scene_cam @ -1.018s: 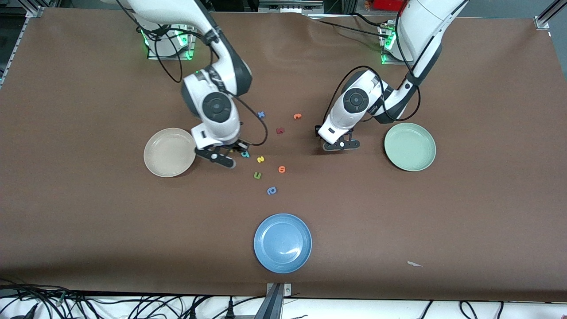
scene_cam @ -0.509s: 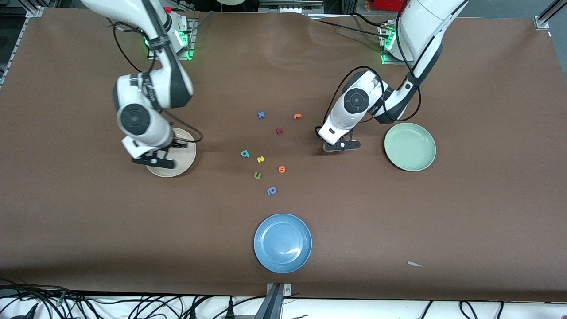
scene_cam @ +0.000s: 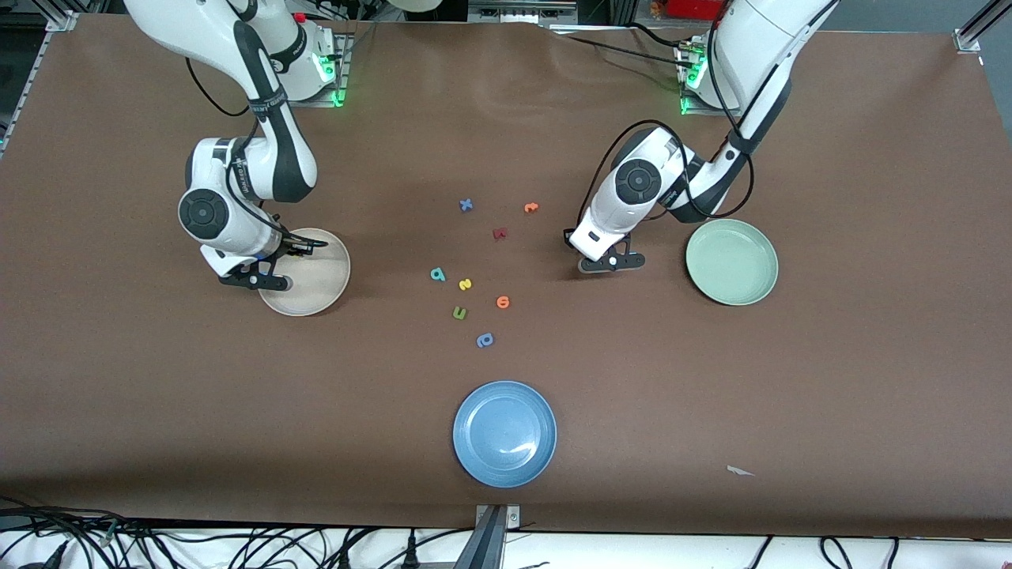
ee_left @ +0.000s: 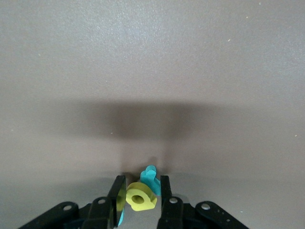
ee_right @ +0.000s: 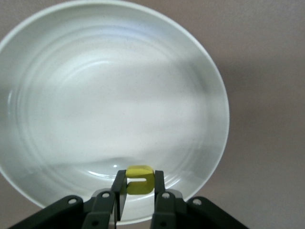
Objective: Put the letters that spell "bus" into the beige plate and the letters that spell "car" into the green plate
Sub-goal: 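Carry the yellow u onto the beige plate and open the right gripper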
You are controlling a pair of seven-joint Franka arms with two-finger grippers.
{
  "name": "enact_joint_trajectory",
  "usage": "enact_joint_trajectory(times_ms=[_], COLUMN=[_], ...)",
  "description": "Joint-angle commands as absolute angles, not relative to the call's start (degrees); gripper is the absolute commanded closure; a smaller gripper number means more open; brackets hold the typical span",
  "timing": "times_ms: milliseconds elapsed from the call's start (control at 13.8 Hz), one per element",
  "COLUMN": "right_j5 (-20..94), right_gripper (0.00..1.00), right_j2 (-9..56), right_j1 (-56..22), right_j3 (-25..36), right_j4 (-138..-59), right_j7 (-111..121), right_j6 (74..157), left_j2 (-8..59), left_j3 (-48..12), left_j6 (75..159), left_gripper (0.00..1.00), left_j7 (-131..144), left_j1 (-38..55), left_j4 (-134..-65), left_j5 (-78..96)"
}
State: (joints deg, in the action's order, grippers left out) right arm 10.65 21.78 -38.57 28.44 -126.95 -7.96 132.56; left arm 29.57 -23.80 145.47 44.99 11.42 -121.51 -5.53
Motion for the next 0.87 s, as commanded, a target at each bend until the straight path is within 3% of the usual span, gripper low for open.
enact_joint_trajectory(times_ms=[0,145,582,727,800], right_j5=[11.87,11.87,11.78,11.78,11.52], right_gripper=[0.01,0.01,0.01,0.02,0.02], right_j2=[21.45,20.40,17.66,18.98,20.03], right_j1=[-38.85,-38.93,-39.55,-39.64,-39.64], right_j3=[28.48,28.13,20.32,16.45,14.96], right_j4=[-127.35,-127.09,-122.18,-121.29,-121.29], right_j7=[-6.77,-7.20,-7.73,-8.69,-8.18], right_j6=[132.98,132.54,131.04,135.85,138.49], left_j2=[29.44,29.44,29.79,29.88,29.88], left_j3=[-23.64,-23.64,-23.64,-23.64,-23.64], left_j6=[144.84,144.23,144.23,144.23,144.23], left_gripper=[0.58,0.49,0.49,0.57,0.65], left_j7=[46.67,46.67,46.84,46.93,46.93], left_j1=[11.78,11.69,12.04,12.04,12.04], left_j4=[-121.38,-121.29,-121.29,-121.38,-121.29], left_j5=[-7.47,-7.47,-7.47,-7.47,-7.47])
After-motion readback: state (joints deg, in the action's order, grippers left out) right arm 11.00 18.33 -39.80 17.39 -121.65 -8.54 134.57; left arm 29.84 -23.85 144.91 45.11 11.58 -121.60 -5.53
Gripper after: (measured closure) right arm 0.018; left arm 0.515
